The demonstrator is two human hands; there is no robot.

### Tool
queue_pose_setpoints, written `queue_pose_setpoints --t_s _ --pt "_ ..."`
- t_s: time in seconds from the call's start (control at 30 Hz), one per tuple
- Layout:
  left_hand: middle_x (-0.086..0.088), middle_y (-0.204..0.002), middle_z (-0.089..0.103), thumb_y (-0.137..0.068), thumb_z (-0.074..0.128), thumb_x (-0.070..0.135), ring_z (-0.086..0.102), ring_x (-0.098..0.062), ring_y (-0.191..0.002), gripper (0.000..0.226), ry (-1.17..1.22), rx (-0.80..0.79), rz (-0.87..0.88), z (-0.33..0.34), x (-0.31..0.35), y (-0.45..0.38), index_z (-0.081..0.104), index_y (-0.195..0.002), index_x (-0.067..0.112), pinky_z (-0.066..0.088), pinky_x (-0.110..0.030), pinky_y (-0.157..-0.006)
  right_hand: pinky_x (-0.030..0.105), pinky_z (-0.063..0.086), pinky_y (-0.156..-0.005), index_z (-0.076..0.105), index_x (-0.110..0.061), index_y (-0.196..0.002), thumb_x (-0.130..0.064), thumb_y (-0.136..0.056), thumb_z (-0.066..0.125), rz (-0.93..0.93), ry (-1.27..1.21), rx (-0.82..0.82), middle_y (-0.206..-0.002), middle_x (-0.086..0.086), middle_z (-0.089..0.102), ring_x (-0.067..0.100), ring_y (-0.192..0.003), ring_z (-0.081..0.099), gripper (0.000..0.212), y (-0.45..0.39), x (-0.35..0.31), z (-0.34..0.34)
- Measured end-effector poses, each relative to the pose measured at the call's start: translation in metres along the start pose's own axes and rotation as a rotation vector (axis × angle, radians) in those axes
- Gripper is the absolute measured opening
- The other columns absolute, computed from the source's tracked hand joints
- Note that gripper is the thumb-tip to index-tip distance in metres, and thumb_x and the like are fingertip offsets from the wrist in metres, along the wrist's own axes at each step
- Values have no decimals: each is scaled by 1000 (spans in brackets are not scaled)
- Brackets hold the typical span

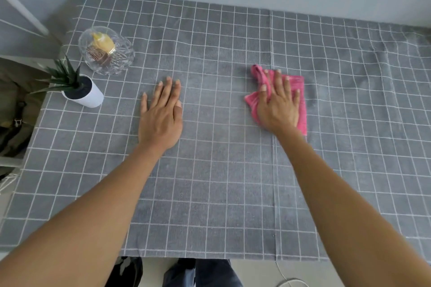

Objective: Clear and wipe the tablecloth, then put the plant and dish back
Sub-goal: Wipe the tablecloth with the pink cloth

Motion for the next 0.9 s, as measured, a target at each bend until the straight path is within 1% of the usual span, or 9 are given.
queue_pose_setpoints --t_s 0.1,0.23,0.43,0.5,0.57,0.63,0.7,0.8,0.9 --pt "8 -160 -6 -103 13 29 -8 -11 -147 51 -5 9 -8 -1 -1 0 -1 -152 26 -7 -44 -119 47 -7 -119 -5 -27 -152 -46 -101 7 111 -46 0 -161 -4 -7 16 -148 -9 55 -6 28 -9" --pt "8 -160 -6 -102 14 29 -7 -11 -147 52 -11 21 -12 -1 0 0 -1 -152 26 -6 -44 -119 50 -11 -117 -4 -33 -152 -46 -101 4 136 -54 14 -161 -3 -10 20 -147 -12 53 -1 7 -3" --pt "8 -160 -6 -102 14 29 -6 -10 -147 53 -21 27 -16 -1 1 0 -2 -152 26 -4 -46 -119 46 -17 -115 -4 -38 -151 -46 -101 4 -142 -75 -38 -160 -6 -12 18 -147 -15 52 35 -101 30" --pt "8 -160 -4 -102 15 29 -5 -11 -147 53 -16 30 -10 -2 2 1 0 -152 26 -2 -46 -119 44 -17 -115 -2 -39 -151 -45 -101 7 -185 -89 -44 -160 -9 -9 15 -147 -13 51 42 -110 34" --pt "7 -160 -2 -103 16 28 -3 -11 -147 52 -5 34 -1 -2 3 1 2 -153 25 -2 -46 -119 43 -14 -118 -4 -39 -150 -44 -102 9 -219 -100 -42 -160 -11 -6 13 -147 -10 50 39 -102 29" --pt "7 -160 -2 -103 16 28 -4 -11 -147 52 4 27 4 -2 2 1 2 -153 25 -3 -46 -119 42 -10 -119 -14 -36 -143 -44 -102 8 -239 -72 -32 -160 -10 -7 13 -147 -10 47 31 -84 21" --pt "7 -160 -4 -103 13 29 -5 -11 -147 51 1 17 6 -1 1 1 1 -153 25 -4 -46 -119 42 -8 -119 -20 -33 -139 -46 -101 5 -168 -40 -21 -160 -8 -9 14 -147 -10 46 17 -53 11" --pt "8 -160 -4 -103 13 29 -6 -11 -147 51 -7 15 -1 -1 -1 1 0 -153 26 -6 -45 -119 42 -8 -119 -9 -25 -151 -49 -100 1 11 -20 5 -161 -3 -7 16 -147 -9 57 -3 4 -4" --pt "8 -160 -4 -103 14 29 -6 -11 -147 52 -16 20 -14 0 -3 1 -1 -152 26 -6 -44 -119 45 -8 -119 2 -25 -153 -45 -101 4 135 -30 15 -161 -4 -8 16 -148 -10 56 -11 28 -7"
Point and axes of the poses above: each hand's wrist, its own y-axis away from the middle knuckle, its own z-axis out of the palm, x = y × z, the point moved 10 cm from there along -y, towards the middle knuckle
